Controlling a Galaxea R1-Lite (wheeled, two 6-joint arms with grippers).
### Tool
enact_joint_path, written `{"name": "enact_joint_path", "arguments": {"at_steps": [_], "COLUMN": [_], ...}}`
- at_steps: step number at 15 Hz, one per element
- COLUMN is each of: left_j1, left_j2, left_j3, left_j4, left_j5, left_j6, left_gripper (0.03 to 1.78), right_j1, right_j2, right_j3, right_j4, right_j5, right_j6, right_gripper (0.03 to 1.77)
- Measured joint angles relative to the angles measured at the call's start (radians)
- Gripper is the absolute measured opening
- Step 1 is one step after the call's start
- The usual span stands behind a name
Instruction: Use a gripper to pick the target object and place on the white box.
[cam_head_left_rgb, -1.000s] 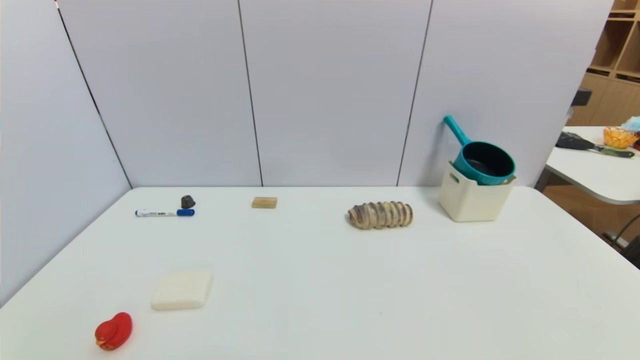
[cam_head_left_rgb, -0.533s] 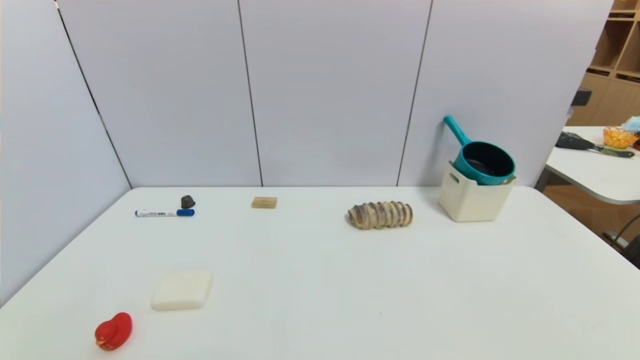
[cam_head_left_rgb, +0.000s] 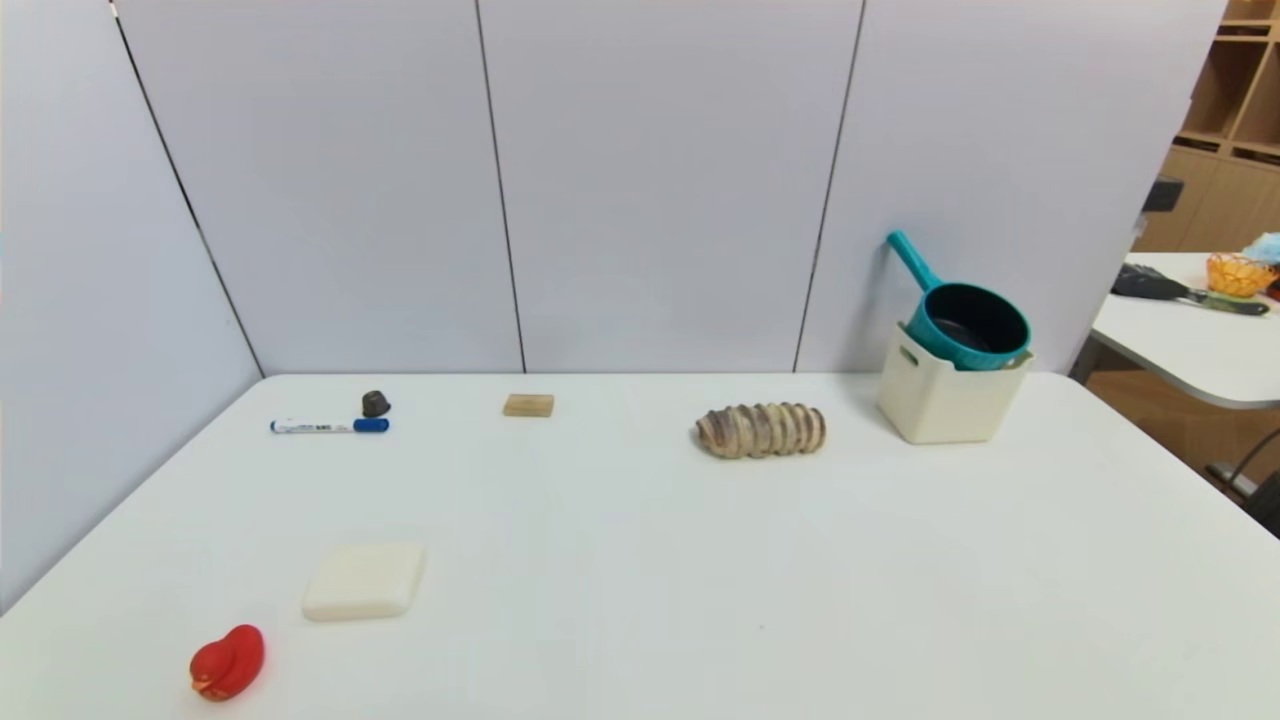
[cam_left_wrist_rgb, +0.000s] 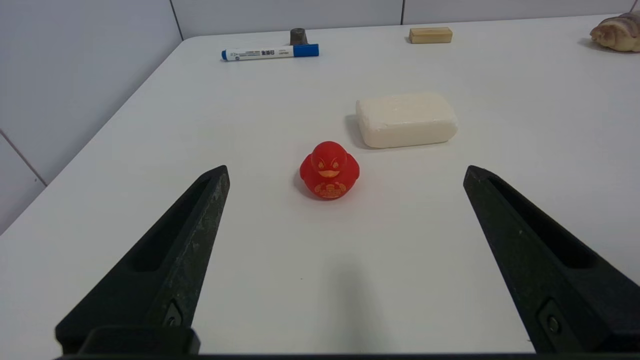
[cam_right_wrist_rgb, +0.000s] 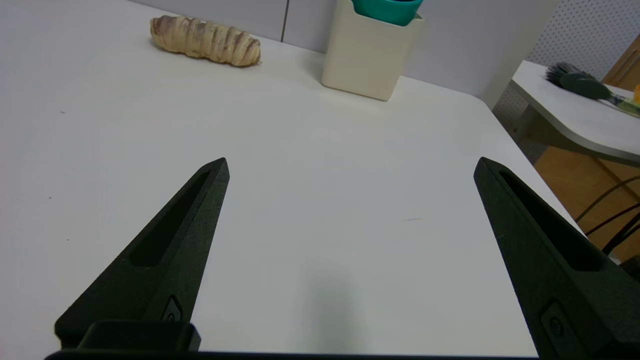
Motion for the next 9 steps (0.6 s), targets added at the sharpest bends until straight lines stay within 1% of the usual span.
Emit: {"name": "enact_joint_path", "arguments": {"at_steps": [1,3,4,9], "left_j1": [0.0,0.0,0.0,0.0], "left_j2": [0.0,0.0,0.0,0.0], "left_j3": [0.0,0.0,0.0,0.0], "left_j4": [0.0,0.0,0.0,0.0], "left_j5": [0.0,0.0,0.0,0.0], "left_j6": [0.0,0.0,0.0,0.0], "left_gripper": [1.69,1.69,1.69,1.69], "right_j1": [0.0,0.0,0.0,0.0], "right_j2": [-0.002,-0.003,-0.003,-0.003], "right_j3": [0.003,0.011,0.013,0.016], "right_j4": [0.0,-0.002,-0.004,-0.006], "right_j5": [0.0,0.0,0.0,0.0], "right_j6": [0.013,0.078,0.099,0.107], "right_gripper": [1.69,1.69,1.69,1.69]}}
